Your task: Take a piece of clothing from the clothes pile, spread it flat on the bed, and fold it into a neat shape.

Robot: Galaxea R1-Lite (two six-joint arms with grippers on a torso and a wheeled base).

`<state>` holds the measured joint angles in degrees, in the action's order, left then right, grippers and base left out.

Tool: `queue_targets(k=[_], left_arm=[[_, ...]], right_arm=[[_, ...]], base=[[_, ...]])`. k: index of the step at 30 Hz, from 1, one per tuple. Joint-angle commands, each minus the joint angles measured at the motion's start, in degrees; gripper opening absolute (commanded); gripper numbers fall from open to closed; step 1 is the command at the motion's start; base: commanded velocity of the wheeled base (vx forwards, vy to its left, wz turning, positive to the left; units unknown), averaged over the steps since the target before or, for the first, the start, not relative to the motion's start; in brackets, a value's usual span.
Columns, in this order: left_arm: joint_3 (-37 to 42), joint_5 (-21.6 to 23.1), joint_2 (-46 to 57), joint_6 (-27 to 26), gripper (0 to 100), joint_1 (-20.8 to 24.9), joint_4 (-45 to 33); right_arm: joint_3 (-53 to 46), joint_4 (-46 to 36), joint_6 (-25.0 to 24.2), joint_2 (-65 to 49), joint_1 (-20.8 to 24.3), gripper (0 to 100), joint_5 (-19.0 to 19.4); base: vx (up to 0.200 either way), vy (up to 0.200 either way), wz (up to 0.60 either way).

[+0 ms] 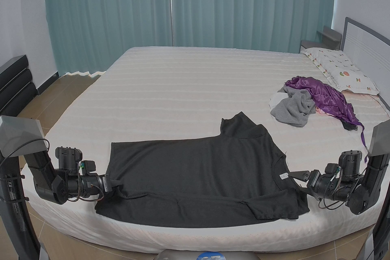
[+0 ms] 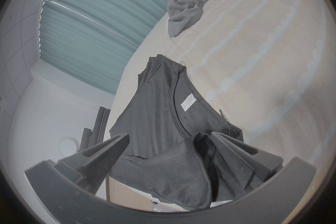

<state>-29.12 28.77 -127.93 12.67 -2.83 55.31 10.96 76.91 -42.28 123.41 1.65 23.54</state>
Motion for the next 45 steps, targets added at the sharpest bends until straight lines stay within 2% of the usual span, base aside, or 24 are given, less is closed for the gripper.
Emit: queue_targets(k=[1, 7, 17, 21, 32, 39, 45], left_arm=[[0.1, -0.2, -0.3, 0.1, 0, -1.0, 0.1], [-0.1, -0.4, 0.1, 0.7, 0, -2.2, 0.2], [1.7, -3.7, 4.4, 8.6, 0, -2.1, 0.2], [3.2, -6.1, 6.6, 10.1, 0, -2.1, 0.2], [4.3, -6.2, 7.0, 10.4, 0, -2.0, 0.2], [4.5, -6.2, 6.8, 10.4, 0, -2.0, 0.2], [4.5, -6.3, 6.8, 10.6, 0, -2.0, 0.2]], right_arm=[[0.1, 0.1, 0.0, 0.6, 0.0, 100, 0.0], [-0.1, 1.0, 0.0, 0.8, 0.8, 100, 0.0], [0.5, 6.1, 0.3, 3.7, 0.6, 100, -0.2], [3.4, 6.8, 4.1, 6.8, 0.3, 100, -0.2], [7.1, 8.3, 14.9, 13.3, -0.1, 100, 0.5], [7.3, 8.6, 15.9, 13.7, 0.1, 100, 2.6], [6.5, 9.3, 19.2, 14.9, 0.0, 100, 3.4]], base=[[0.0, 0.0, 0.0], [0.0, 0.0, 0.0], [0.0, 0.0, 0.0], [0.0, 0.0, 0.0], [0.0, 0.0, 0.0], [0.0, 0.0, 0.0], [0.0, 0.0, 0.0]])
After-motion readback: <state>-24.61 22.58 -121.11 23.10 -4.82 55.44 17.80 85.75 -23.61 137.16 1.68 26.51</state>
